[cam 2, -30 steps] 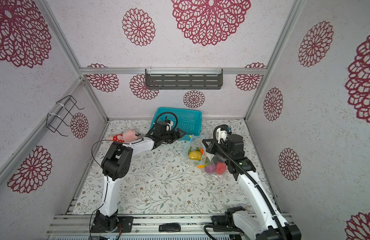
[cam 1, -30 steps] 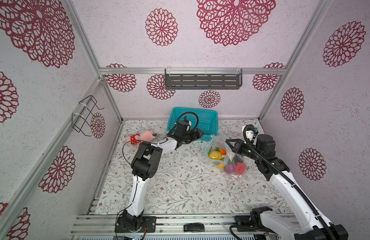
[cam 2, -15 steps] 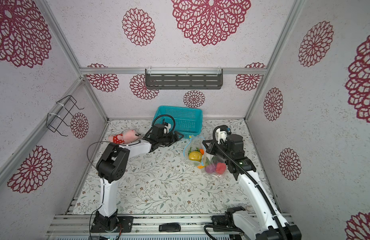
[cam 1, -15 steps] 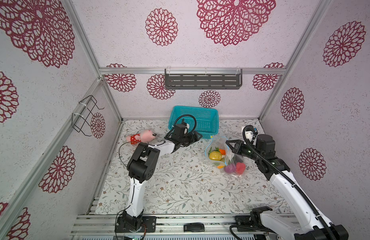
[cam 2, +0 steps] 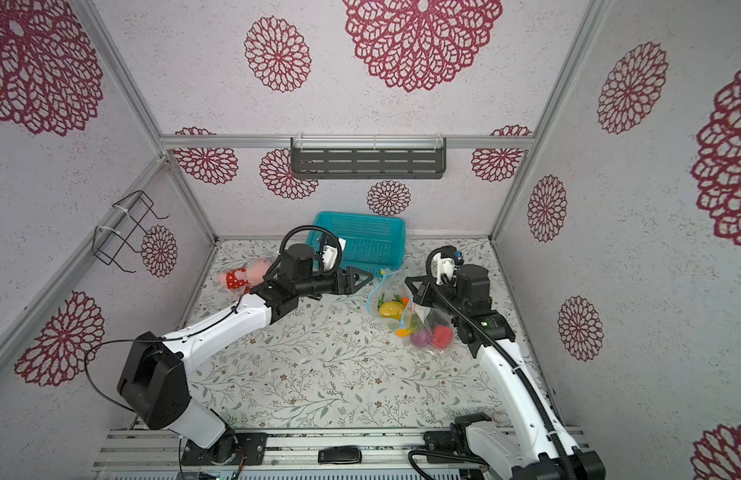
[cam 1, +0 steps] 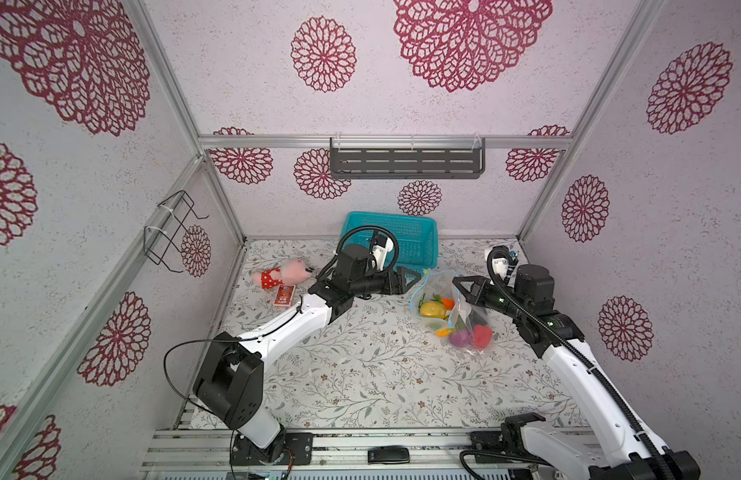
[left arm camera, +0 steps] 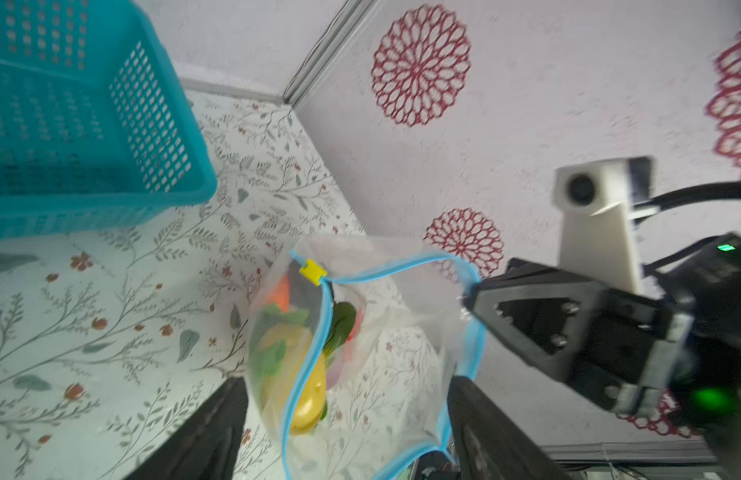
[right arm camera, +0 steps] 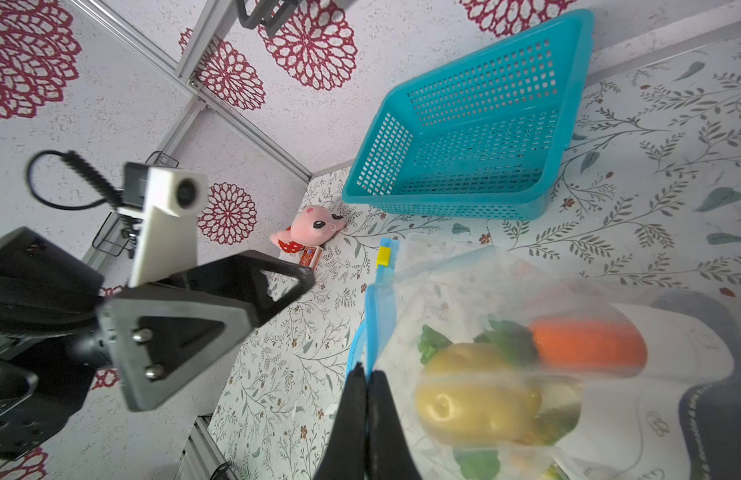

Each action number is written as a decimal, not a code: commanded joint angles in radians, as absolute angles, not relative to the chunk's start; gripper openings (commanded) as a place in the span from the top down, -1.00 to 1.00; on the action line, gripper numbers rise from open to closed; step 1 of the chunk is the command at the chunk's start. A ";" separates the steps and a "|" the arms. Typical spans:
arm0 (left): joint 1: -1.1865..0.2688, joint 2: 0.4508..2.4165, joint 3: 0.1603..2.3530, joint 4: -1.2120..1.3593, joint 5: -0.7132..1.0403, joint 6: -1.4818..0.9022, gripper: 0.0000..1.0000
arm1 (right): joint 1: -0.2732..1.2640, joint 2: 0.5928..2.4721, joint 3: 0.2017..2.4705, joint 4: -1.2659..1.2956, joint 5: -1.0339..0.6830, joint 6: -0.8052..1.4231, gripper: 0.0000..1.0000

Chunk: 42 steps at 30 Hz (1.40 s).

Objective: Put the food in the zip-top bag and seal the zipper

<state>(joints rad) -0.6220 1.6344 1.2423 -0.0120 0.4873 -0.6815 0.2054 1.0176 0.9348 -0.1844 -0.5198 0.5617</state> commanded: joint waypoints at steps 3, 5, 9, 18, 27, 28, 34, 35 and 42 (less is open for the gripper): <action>-0.656 1.695 1.291 -0.166 0.506 -0.573 -0.43 | 0.202 1.008 0.988 -0.127 -0.551 0.576 0.97; -0.664 1.710 1.305 -0.180 0.504 -0.561 -0.30 | 0.202 1.009 0.987 -0.117 -0.556 0.584 0.97; -0.670 1.710 1.319 -0.181 0.502 -0.548 -0.11 | 0.206 1.012 0.979 -0.103 -0.561 0.597 0.98; -0.675 1.768 1.334 -0.174 0.517 -0.537 0.55 | 0.216 1.014 0.977 -0.103 -0.567 0.599 0.98; -0.681 1.612 1.338 -0.202 0.479 -0.667 1.00 | 0.275 1.028 1.019 -0.107 -0.581 0.591 0.98; -0.686 1.587 1.347 -0.213 0.475 -0.687 1.00 | 0.294 1.035 1.034 -0.109 -0.581 0.588 0.98; -0.749 1.447 1.405 -0.359 0.335 -0.759 1.00 | 0.415 1.112 1.151 -0.129 -0.574 0.543 0.98; -0.756 1.424 1.394 -0.371 0.314 -0.781 1.00 | 0.430 1.128 1.164 -0.125 -0.576 0.538 0.98; -0.763 1.289 1.211 -0.344 0.138 -0.885 1.00 | 0.480 1.250 1.199 -0.055 -0.644 0.513 0.88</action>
